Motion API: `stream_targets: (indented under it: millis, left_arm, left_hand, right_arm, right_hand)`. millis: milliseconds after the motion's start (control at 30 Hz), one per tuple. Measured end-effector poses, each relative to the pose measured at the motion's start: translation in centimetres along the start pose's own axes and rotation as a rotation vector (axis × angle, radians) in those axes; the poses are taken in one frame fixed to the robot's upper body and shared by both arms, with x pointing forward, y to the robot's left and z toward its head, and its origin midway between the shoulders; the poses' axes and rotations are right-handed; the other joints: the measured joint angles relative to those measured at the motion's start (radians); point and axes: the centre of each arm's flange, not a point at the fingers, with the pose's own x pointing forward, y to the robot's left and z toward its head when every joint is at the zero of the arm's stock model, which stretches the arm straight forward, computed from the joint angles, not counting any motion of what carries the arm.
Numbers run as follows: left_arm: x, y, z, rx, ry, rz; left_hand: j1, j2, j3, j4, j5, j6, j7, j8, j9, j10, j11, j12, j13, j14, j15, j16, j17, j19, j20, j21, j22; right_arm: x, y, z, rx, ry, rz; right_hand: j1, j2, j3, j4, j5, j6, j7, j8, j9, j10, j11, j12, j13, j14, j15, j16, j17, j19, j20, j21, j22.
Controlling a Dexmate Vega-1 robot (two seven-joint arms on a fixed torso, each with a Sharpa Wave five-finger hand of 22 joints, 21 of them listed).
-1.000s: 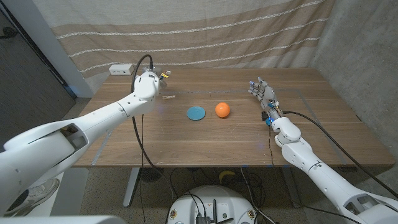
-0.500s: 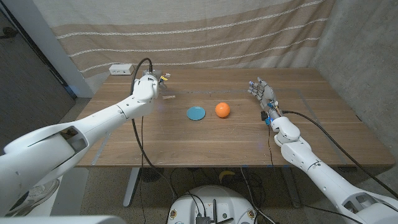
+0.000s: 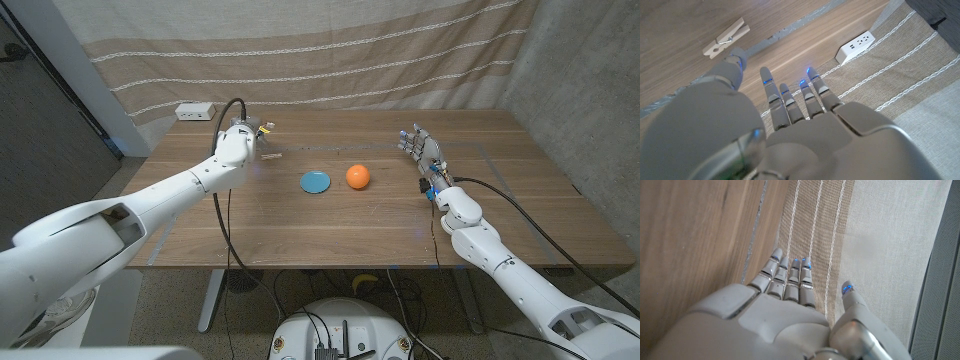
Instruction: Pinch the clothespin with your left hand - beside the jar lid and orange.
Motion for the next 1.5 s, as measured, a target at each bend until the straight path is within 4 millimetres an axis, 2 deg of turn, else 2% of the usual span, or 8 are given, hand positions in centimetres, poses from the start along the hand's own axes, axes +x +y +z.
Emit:
stream_targets:
  millis: [1200, 1500]
  left_arm:
    - [1.9, -1.9, 1.2, 0.025, -0.034, -0.076]
    - [2.3, -2.4, 1.6, 0.041, -0.053, -0.094]
  left_hand:
    - [0.016, 0.016, -0.032, -0.001, 0.000, 0.000, 0.000, -0.001, 0.000, -0.002, 0.002, -0.004, 0.000, 0.000, 0.000, 0.000, 0.000, 0.000, 0.000, -0.008, 0.005]
    - [0.029, 0.029, -0.039, 0.000, 0.000, 0.004, 0.004, -0.001, -0.004, -0.002, 0.002, -0.004, 0.000, 0.000, 0.000, 0.000, 0.000, 0.000, 0.000, -0.008, 0.005]
  right_arm:
    - [1.0, -0.2, -0.6, 0.007, 0.011, -0.005]
    - [1.2, -0.3, -0.7, 0.009, 0.010, -0.011]
  right_hand:
    - [0.000, 0.000, 0.000, 0.000, 0.000, 0.000, 0.000, -0.007, 0.000, 0.000, 0.000, 0.000, 0.000, 0.000, 0.000, 0.000, 0.005, 0.000, 0.000, -0.012, 0.000]
    - [0.000, 0.000, 0.000, 0.000, 0.000, 0.000, 0.000, -0.007, 0.000, 0.000, 0.000, 0.000, 0.005, 0.004, 0.004, 0.000, 0.005, 0.003, 0.004, -0.012, 0.000]
